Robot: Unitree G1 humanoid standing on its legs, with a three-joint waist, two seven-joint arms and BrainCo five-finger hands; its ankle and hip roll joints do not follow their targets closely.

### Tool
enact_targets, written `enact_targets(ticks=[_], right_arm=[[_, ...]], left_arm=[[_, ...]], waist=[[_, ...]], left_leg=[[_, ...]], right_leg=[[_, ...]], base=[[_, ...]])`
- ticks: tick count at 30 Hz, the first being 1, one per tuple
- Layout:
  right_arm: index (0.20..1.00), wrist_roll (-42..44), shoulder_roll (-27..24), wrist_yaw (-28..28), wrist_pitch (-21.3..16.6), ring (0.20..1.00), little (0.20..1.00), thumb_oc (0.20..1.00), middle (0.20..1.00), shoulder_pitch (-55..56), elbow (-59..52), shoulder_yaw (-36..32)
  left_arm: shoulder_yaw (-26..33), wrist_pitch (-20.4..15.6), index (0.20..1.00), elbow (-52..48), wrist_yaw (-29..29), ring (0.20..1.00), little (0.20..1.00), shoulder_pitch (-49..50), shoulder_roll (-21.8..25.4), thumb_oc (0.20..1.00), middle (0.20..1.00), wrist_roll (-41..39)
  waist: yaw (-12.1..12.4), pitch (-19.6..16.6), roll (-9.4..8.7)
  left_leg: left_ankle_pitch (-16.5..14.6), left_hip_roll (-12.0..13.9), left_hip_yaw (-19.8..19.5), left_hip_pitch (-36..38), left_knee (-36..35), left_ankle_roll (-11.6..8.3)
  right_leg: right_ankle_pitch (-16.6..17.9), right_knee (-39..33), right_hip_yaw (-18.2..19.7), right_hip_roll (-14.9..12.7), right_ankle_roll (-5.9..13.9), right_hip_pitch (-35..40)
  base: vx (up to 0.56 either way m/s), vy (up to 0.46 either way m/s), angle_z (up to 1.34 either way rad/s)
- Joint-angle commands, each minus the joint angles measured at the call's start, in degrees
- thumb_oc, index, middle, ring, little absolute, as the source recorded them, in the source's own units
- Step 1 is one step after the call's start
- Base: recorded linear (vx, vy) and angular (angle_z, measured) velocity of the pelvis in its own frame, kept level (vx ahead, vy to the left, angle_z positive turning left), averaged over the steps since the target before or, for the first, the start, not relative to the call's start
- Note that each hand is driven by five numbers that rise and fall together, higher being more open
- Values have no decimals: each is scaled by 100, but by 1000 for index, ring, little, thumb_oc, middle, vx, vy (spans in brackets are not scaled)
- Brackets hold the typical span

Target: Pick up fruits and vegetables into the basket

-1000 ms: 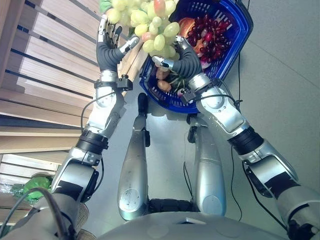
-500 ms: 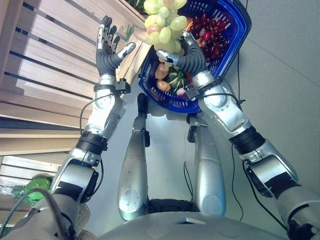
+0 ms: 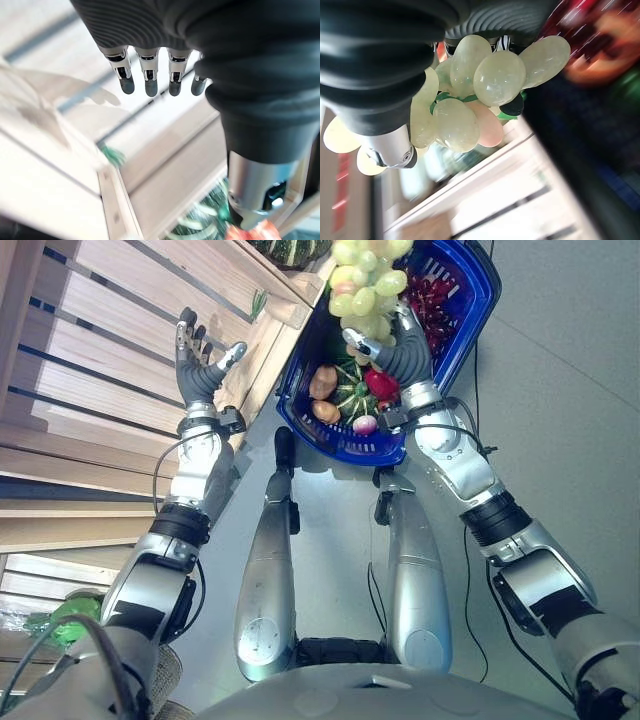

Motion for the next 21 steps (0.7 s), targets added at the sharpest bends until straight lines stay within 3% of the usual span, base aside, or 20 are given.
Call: enact_targets(ticks=[1, 5, 9, 12, 17, 19, 20, 21], right_arm=[[200, 335, -76, -149, -361, 200, 200, 200, 200, -210, 53, -135], [200, 644, -167, -167, -64, 200, 200, 200, 200, -692, 1308, -25], [200, 686, -227, 32, 518, 200, 200, 200, 200, -1445, 2811, 73], [200, 164, -241, 282, 802, 200, 200, 200, 200, -1897, 3813, 75], [200, -677, -220, 384, 1611, 200, 200, 200, 200, -2530, 4770, 419], [269, -982, -232, 386, 1802, 269, 269, 269, 269, -2649, 4894, 522], [354, -1062, -252, 422, 1956, 354, 354, 354, 354, -2725, 4944, 585], [514, -1124, -263, 473, 2097, 514, 514, 514, 514, -2795, 5002, 626]], left_arm=[[177, -168, 1000, 299, 190, 1000, 1000, -242, 217, 1000, 1000, 174], [78, -54, 1000, 931, 104, 1000, 1000, -491, 319, 1000, 1000, 24], [36, -11, 1000, 1482, -177, 1000, 1000, -760, 346, 1000, 1000, -107], [-8, -83, 1000, 1689, -368, 1000, 1000, -881, 316, 1000, 1000, -185], [-182, -72, 1000, 1661, -426, 1000, 1000, -1081, 256, 1000, 1000, -217], [-224, -79, 1000, 1649, -447, 1000, 1000, -1124, 242, 1000, 1000, -219], [-246, -65, 1000, 1625, -462, 1000, 1000, -1145, 246, 1000, 1000, -219], [-270, -60, 1000, 1601, -470, 1000, 1000, -1165, 240, 1000, 1000, -230]], waist=[[-145, -172, 73], [-98, -172, 109], [2, -172, 175], [96, -172, 245], [244, -172, 344], [274, -172, 362], [291, -172, 372], [307, -172, 384]], left_leg=[[-708, -532, 450, -71, 528, 358], [-720, -526, 451, -87, 544, 334], [-735, -538, 420, -126, 597, 327], [-723, -557, 382, -181, 613, 342], [-674, -596, 318, -256, 571, 369], [-666, -610, 301, -291, 582, 374], [-658, -613, 293, -313, 589, 374], [-650, -620, 278, -339, 597, 376]], right_leg=[[-269, -430, -490, 357, -18, 508], [-282, -442, -523, 330, -27, 505], [-303, -385, -568, 304, -43, 462], [-315, -356, -595, 285, -42, 418], [-294, -328, -659, 270, -29, 335], [-291, -312, -676, 264, -29, 303], [-287, -300, -686, 258, -27, 284], [-283, -282, -692, 256, -24, 255]], base=[[0, 0, 0], [0, 0, 0], [0, 0, 0], [0, 0, 0], [-2, -4, 1], [-6, -8, 2], [0, 0, 0], [0, 0, 0]])
